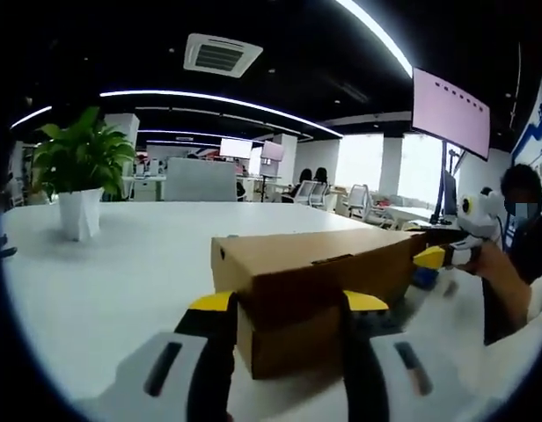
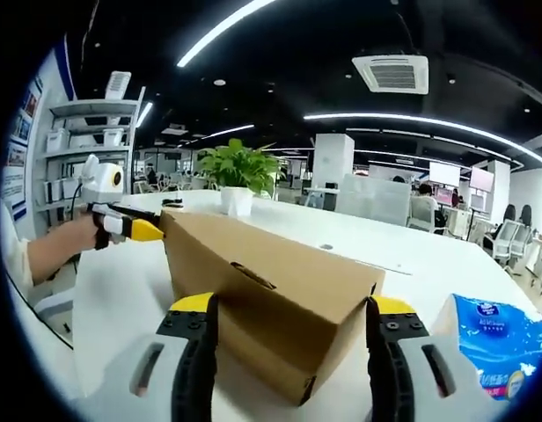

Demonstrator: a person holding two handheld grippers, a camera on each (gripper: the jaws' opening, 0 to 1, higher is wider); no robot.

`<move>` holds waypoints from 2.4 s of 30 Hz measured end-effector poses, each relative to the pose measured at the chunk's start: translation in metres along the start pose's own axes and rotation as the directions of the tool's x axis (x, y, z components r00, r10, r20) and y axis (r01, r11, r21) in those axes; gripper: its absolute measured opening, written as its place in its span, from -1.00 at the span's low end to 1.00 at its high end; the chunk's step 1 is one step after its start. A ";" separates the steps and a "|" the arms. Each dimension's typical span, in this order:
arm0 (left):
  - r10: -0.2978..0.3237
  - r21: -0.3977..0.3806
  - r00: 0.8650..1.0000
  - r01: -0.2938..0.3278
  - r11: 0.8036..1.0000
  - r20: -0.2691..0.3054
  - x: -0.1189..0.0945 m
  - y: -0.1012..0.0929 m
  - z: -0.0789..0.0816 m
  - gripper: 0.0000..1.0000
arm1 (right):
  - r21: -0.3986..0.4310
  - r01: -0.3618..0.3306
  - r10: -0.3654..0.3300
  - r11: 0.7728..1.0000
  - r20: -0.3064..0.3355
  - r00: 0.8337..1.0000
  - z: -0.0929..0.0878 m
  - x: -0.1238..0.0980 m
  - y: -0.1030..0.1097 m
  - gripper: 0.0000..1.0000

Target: Operate the shoe box by opening the lid, removing the specified soft item, and placing it in the target area until the item is outside and the box remains undamaged.

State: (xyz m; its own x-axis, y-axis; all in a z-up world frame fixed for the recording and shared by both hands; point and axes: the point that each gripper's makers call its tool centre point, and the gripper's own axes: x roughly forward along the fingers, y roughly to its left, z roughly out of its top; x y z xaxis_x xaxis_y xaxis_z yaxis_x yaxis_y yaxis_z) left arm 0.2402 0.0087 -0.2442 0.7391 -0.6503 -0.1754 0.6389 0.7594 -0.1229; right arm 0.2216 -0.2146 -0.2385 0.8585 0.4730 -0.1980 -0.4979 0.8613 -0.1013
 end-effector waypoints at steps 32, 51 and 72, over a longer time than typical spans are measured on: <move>-0.076 0.720 0.988 -0.046 0.693 0.137 -0.030 -0.029 0.031 0.07 | -0.524 0.002 0.101 0.852 0.166 0.981 0.030 -0.030 0.026 0.07; 0.053 0.941 0.997 -0.075 0.329 0.060 -0.022 -0.010 0.014 0.12 | -0.813 0.040 0.069 0.581 0.099 0.993 0.017 -0.035 0.029 -0.09; 0.107 0.973 0.994 -0.031 0.227 0.006 -0.011 -0.016 -0.006 -0.13 | -0.893 0.069 -0.055 0.445 0.050 0.997 -0.008 -0.024 0.004 -0.19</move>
State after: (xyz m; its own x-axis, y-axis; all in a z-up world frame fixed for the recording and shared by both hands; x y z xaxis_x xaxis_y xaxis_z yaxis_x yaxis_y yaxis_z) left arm 0.2203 0.0041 -0.2462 0.8044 -0.5657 -0.1812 0.3298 0.1717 0.9283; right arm 0.1980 -0.2241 -0.2417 0.8895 0.4340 -0.1431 -0.2716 0.2502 -0.9293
